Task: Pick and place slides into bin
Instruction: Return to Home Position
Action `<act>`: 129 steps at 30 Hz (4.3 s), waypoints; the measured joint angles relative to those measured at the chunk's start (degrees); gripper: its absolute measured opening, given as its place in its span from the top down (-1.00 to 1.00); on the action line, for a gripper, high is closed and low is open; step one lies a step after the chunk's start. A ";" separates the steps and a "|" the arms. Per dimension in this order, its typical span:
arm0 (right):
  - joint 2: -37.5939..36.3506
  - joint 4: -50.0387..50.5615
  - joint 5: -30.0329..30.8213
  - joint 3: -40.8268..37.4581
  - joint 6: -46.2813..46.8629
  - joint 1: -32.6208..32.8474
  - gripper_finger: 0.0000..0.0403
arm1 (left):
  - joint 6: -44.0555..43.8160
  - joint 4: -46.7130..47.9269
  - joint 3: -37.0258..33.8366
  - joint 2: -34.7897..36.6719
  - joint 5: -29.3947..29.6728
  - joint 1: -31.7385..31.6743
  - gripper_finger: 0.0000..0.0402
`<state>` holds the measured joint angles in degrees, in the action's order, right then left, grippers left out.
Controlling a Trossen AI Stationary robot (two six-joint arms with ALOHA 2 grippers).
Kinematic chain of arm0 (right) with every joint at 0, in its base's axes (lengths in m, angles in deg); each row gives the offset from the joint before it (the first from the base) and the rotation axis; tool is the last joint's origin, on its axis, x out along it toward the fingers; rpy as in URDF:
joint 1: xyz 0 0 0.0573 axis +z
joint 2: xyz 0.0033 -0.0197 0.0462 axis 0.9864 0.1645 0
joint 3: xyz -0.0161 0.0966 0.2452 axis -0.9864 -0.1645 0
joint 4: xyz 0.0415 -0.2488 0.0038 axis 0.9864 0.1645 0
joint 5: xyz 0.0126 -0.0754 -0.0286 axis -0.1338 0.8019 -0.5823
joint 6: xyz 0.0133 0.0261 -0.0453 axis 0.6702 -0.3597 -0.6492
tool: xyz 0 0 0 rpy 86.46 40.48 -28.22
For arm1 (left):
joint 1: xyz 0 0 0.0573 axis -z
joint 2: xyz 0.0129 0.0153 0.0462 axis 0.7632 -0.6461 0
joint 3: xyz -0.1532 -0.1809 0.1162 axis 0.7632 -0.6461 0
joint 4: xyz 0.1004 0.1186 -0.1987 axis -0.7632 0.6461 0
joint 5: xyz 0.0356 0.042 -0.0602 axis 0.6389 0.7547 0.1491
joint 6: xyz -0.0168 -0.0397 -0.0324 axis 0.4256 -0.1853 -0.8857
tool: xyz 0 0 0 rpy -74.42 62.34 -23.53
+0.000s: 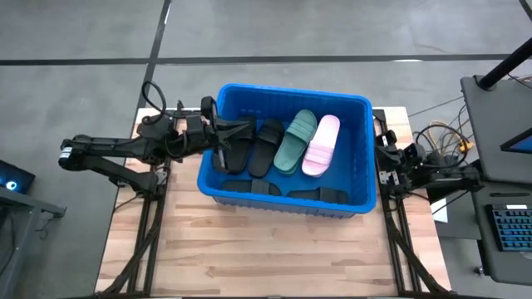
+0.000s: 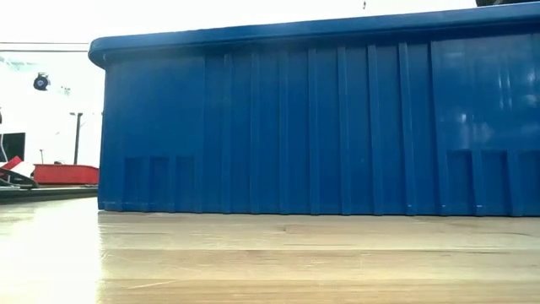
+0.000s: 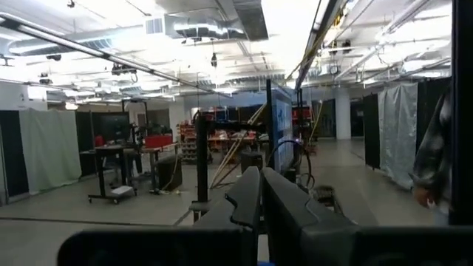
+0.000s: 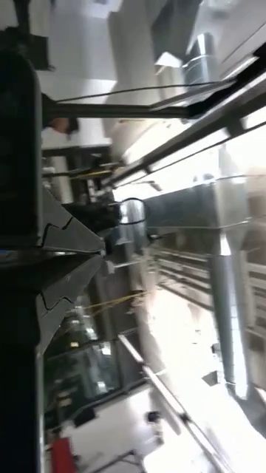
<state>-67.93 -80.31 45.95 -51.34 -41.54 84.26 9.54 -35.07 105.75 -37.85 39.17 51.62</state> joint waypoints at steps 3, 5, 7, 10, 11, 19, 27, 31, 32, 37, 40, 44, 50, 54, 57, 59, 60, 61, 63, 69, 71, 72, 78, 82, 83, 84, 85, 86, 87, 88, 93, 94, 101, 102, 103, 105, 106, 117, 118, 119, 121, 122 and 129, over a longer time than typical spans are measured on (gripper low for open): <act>-0.22 -6.06 0.19 -3.56 -2.74 0.00 0.96 | -0.02 4.34 0.02 0.91 -0.02 0.00 1.00; -0.27 -5.51 0.17 -3.35 -4.49 -0.01 0.96 | -0.55 8.10 0.02 2.07 -0.63 0.00 1.00; -0.26 -5.55 0.16 -3.34 -6.66 -0.02 0.96 | -3.15 11.25 0.02 3.75 -1.94 -0.06 1.00; -0.26 -5.47 0.59 -3.34 -8.93 0.00 0.96 | -4.49 15.88 0.06 5.83 -6.22 -0.80 1.00; -0.26 -5.22 1.26 -3.34 -9.49 0.00 0.96 | -4.34 16.80 -0.17 6.43 -8.06 -1.19 1.00; 0.73 -3.69 5.85 -3.34 -9.37 0.00 0.96 | -15.57 19.74 -9.40 11.85 -18.20 -11.12 1.00; 2.14 0.41 7.85 -3.36 -8.34 0.00 0.96 | -11.16 20.95 -20.41 24.23 -10.72 -11.54 1.00; 2.16 0.76 12.95 -3.36 -4.68 0.00 0.96 | -2.84 24.84 -21.59 29.22 -8.60 -11.52 1.00; 2.20 0.84 13.16 -3.36 -4.14 -0.02 0.96 | 0.62 25.11 -21.59 29.96 -8.63 -11.52 1.00; 2.95 0.91 13.93 -3.36 -7.21 -0.01 0.96 | 5.17 26.94 -21.41 31.37 -9.40 -11.52 1.00; 3.60 1.42 17.36 -3.36 -6.37 -0.02 0.96 | 3.58 27.36 -21.46 32.24 -9.35 -11.54 1.00; 4.48 1.74 17.53 -3.36 -7.40 0.00 0.96 | 4.26 27.75 -21.65 34.32 -8.09 -11.54 1.00; 4.31 1.70 17.51 -3.36 -7.90 0.00 0.96 | 2.85 20.27 -28.09 37.96 -8.03 -11.53 1.00; 4.28 1.70 17.51 -3.36 -7.90 0.00 0.96 | -1.41 7.46 -34.39 39.80 -9.46 -11.54 1.00; 4.28 1.70 17.50 -3.36 -7.90 0.00 0.96 | -1.60 7.10 -37.47 41.44 -9.47 -11.54 1.00; 4.28 1.70 17.49 -3.36 -7.90 0.00 0.96 | -1.58 7.03 -39.04 42.36 -9.37 -11.54 1.00; 4.28 1.70 17.49 -3.36 -7.90 0.00 0.96 | -1.53 6.98 -39.76 42.77 -9.24 -11.53 1.00; 4.28 1.70 17.49 -3.36 -7.92 0.00 0.96 | -1.56 6.78 -40.54 43.21 -8.73 -11.52 1.00; 4.28 1.70 17.49 -3.36 -7.94 0.00 0.96 | -1.57 6.27 -42.00 44.23 -7.68 -11.54 1.00; 4.26 1.70 16.98 -3.36 -7.97 0.00 0.96 | -3.63 5.26 -47.11 48.66 -6.44 -11.54 1.00; 4.26 1.70 14.92 -3.36 -7.95 -0.02 0.96 | -5.02 4.71 -48.98 50.37 -6.44 -11.54 1.00; 4.26 1.70 13.83 -3.36 -7.94 -0.02 0.96 | -5.38 4.67 -49.93 51.25 -6.44 -11.54 1.00; 4.26 2.66 8.87 -3.36 -7.63 -0.02 0.96 | -6.05 3.89 -55.87 55.90 -6.45 -11.54 1.00; 4.24 4.70 6.97 -3.36 -5.11 0.00 0.96 | -8.16 3.13 -59.82 58.82 -8.56 -11.52 1.00; 4.24 5.96 6.14 -3.36 -4.68 0.00 0.96 | -9.24 3.35 -60.90 59.52 -9.22 -11.52 1.00; 4.25 7.22 5.35 -3.36 -4.15 0.00 0.96 | -10.22 3.20 -61.94 60.06 -9.30 -11.50 1.00; 4.26 8.48 4.56 -3.36 -3.26 0.00 0.96 | -10.57 2.50 -62.96 60.53 -9.28 -11.50 1.00; 4.31 9.68 4.11 -3.36 -2.14 0.00 0.96 | -10.61 1.39 -63.90 61.01 -9.26 -11.52 1.00; 4.33 10.61 4.07 -3.36 -1.16 0.00 0.96 | -10.58 0.45 -64.57 61.55 -9.26 -11.52 1.00; 4.33 11.39 4.07 -3.36 -0.28 0.00 0.96 | -10.58 0.36 -64.81 62.02 -9.24 -11.52 1.00; 4.35 13.11 3.90 -3.36 -0.11 0.00 0.96 | -10.39 0.80 -65.07 61.67 -9.46 -11.52 1.00; 4.35 13.51 3.90 -3.36 -0.67 0.00 0.96 | -10.37 0.97 -65.09 61.31 -9.58 -11.52 1.00; 4.31 15.54 3.87 -3.12 -1.00 0.00 0.96 | -10.45 3.76 -65.34 58.01 -11.05 -11.50 1.00; 4.31 15.64 3.87 -3.12 -1.01 0.00 0.96 | -10.47 3.84 -65.42 57.62 -11.33 -11.50 1.00; 4.31 15.70 3.87 -3.12 -1.02 0.00 0.96 | -10.47 3.99 -65.44 57.18 -11.97 -11.52 1.00; 4.31 15.80 3.87 -3.12 -1.24 0.00 0.96 | -10.45 3.83 -65.44 56.45 -12.70 -11.50 1.00; 4.31 15.93 3.87 -3.12 -1.59 0.00 0.96 | -10.41 3.73 -65.44 56.22 -13.19 -11.50 1.00; 4.09 20.36 1.16 -2.81 -1.61 -0.04 0.96 | -8.75 4.41 -65.55 56.46 -15.43 -11.52 1.00; 4.07 20.60 1.14 -2.81 -0.99 -0.04 0.96 | -8.90 5.40 -65.55 56.79 -15.86 -11.54 1.00; 4.03 21.16 0.99 -2.81 0.03 -0.04 0.96 | -8.98 6.53 -65.53 57.19 -16.16 -11.54 1.00; 4.01 22.67 0.21 -2.62 1.62 -0.04 0.96 | -8.96 7.94 -65.53 57.95 -16.40 -11.54 1.00; 4.02 23.03 0.09 -2.53 2.15 -0.04 0.96 | -8.75 8.15 -65.54 58.34 -16.49 -11.54 1.00; 3.79 21.28 -0.32 -2.79 -2.09 0.00 0.96 | -6.24 9.70 -65.66 62.33 -15.72 -11.52 1.00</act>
<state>-64.14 -59.03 45.63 -54.13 -43.64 84.26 3.31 -25.37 40.09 24.49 23.44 40.10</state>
